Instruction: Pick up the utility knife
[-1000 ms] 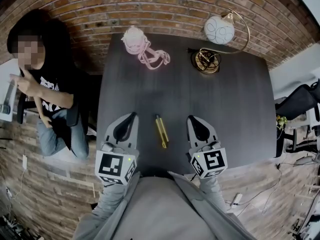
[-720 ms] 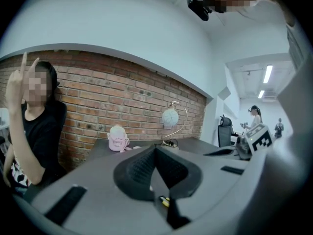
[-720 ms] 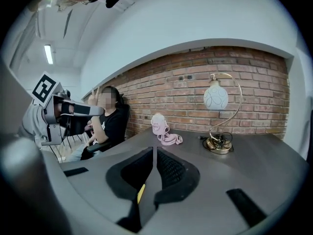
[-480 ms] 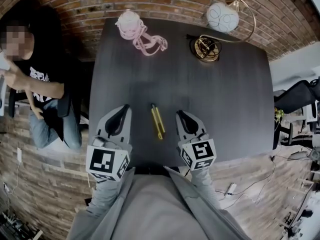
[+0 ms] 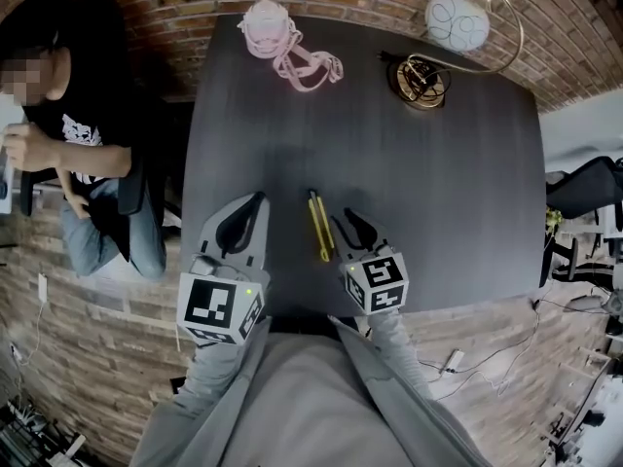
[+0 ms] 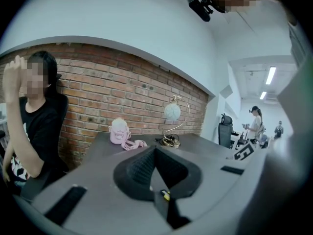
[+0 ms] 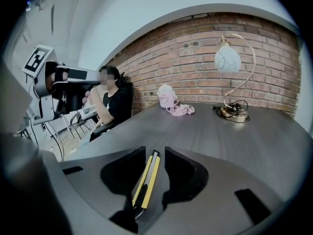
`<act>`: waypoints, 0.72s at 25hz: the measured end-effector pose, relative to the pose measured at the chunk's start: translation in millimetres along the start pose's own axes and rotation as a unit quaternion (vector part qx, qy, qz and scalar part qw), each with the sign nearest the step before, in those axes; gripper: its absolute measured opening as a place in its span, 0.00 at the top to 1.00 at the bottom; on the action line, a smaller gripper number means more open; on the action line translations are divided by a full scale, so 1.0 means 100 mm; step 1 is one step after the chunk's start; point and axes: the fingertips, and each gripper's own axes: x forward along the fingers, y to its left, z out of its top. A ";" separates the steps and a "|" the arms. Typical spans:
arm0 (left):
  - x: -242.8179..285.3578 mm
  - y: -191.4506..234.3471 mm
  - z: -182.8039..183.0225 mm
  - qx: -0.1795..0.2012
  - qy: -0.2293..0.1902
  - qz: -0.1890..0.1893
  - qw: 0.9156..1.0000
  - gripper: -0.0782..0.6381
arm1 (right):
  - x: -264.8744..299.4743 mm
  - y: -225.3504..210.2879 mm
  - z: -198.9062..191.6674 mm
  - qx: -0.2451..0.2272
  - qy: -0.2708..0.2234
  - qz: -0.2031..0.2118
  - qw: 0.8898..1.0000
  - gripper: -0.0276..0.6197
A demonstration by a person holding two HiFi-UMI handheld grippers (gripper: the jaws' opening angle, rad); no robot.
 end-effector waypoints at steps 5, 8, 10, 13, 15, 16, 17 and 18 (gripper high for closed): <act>0.03 0.01 -0.01 -0.003 0.001 -0.003 1.000 0.87 | 0.22 0.11 -0.23 0.002 0.040 0.015 0.999 0.69; 0.04 0.02 -0.03 -0.005 0.003 -0.004 1.000 0.87 | 0.35 0.13 -0.40 -0.004 0.067 0.013 0.998 0.67; 0.04 0.03 -0.04 -0.006 0.004 -0.004 1.000 0.87 | 0.42 0.13 -0.52 -0.010 0.082 0.007 0.997 0.65; 0.06 0.05 -0.05 -0.004 0.006 -0.007 1.000 0.87 | 0.48 0.14 -0.58 -0.012 0.093 0.004 0.996 0.64; 0.07 0.05 -0.06 -0.001 0.008 -0.009 1.000 0.87 | 0.50 0.15 -0.65 -0.020 0.105 0.002 0.994 0.63; 0.08 0.04 -0.06 -0.001 0.009 -0.009 1.000 0.87 | 0.50 0.16 -0.68 -0.023 0.109 0.001 0.994 0.63; 0.08 0.04 -0.07 -0.001 0.009 -0.010 1.000 0.87 | 0.49 0.17 -0.68 -0.025 0.109 0.000 0.994 0.63; 0.08 0.04 -0.07 -0.002 0.009 -0.010 1.000 0.87 | 0.49 0.19 -0.67 -0.027 0.109 -0.001 0.994 0.63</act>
